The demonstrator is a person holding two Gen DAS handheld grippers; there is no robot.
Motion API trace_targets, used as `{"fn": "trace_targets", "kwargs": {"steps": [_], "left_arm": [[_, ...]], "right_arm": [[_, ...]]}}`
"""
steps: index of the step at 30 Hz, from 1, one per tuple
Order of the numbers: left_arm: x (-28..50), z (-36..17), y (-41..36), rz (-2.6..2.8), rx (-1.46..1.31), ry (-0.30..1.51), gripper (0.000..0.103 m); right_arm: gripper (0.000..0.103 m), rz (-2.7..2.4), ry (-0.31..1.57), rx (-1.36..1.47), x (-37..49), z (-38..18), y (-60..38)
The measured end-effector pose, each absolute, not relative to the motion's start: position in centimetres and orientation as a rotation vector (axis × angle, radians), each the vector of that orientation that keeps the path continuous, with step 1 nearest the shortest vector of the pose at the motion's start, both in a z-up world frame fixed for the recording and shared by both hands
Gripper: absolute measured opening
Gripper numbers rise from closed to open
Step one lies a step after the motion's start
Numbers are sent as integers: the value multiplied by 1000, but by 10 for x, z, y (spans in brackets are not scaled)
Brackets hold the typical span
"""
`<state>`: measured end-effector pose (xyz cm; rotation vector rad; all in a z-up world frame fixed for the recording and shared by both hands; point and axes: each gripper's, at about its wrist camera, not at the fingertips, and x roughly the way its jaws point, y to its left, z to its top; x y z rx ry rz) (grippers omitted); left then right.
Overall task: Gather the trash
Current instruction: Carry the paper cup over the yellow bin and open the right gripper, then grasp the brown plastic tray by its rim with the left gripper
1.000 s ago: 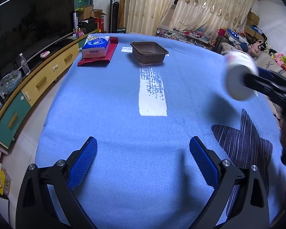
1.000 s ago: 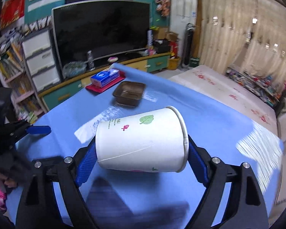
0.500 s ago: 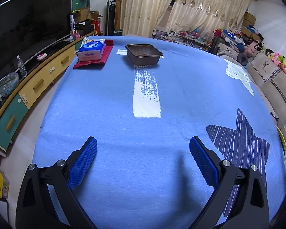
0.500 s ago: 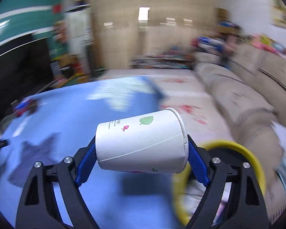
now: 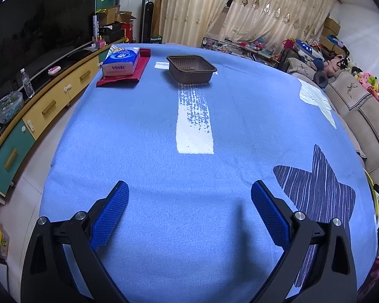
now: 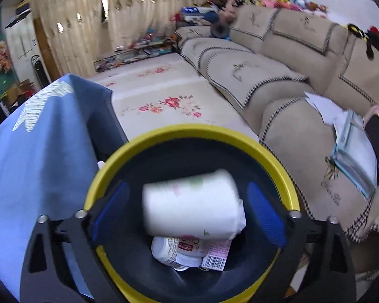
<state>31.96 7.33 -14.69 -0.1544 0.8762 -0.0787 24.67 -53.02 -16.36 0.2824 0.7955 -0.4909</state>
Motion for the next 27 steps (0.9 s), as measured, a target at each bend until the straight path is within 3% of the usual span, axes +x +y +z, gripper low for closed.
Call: {"fn": "trace_targets", "kwargs": {"steps": [11, 27], "left_arm": [[322, -148, 70, -70, -135, 890, 96], [344, -133, 42, -94, 12, 944, 96]], "right_arm": [[95, -445, 511, 314, 208, -92, -466], [96, -459, 417, 205, 211, -85, -410]]}}
